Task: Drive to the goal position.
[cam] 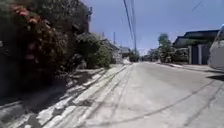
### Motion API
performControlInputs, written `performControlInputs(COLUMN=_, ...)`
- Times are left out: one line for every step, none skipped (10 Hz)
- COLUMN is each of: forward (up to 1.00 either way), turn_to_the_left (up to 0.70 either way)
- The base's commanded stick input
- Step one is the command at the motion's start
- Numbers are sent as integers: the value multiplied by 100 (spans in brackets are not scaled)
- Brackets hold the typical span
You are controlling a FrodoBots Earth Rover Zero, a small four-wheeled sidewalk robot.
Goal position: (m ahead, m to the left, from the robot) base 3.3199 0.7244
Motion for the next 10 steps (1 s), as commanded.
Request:
performControlInputs(forward=100, turn_to_the_left=-37)
performControlInputs(forward=100, turn_to_the_left=-1)
performControlInputs(forward=100, turn_to_the_left=3)
performControlInputs(forward=100, turn_to_the_left=3)
performControlInputs(forward=100, turn_to_the_left=3)
performControlInputs(forward=100, turn_to_the_left=-29)
performControlInputs(forward=100, turn_to_the_left=-37)
performControlInputs(forward=100, turn_to_the_left=-36)
performControlInputs(forward=100, turn_to_the_left=3)
performControlInputs(forward=100, turn_to_the_left=3)
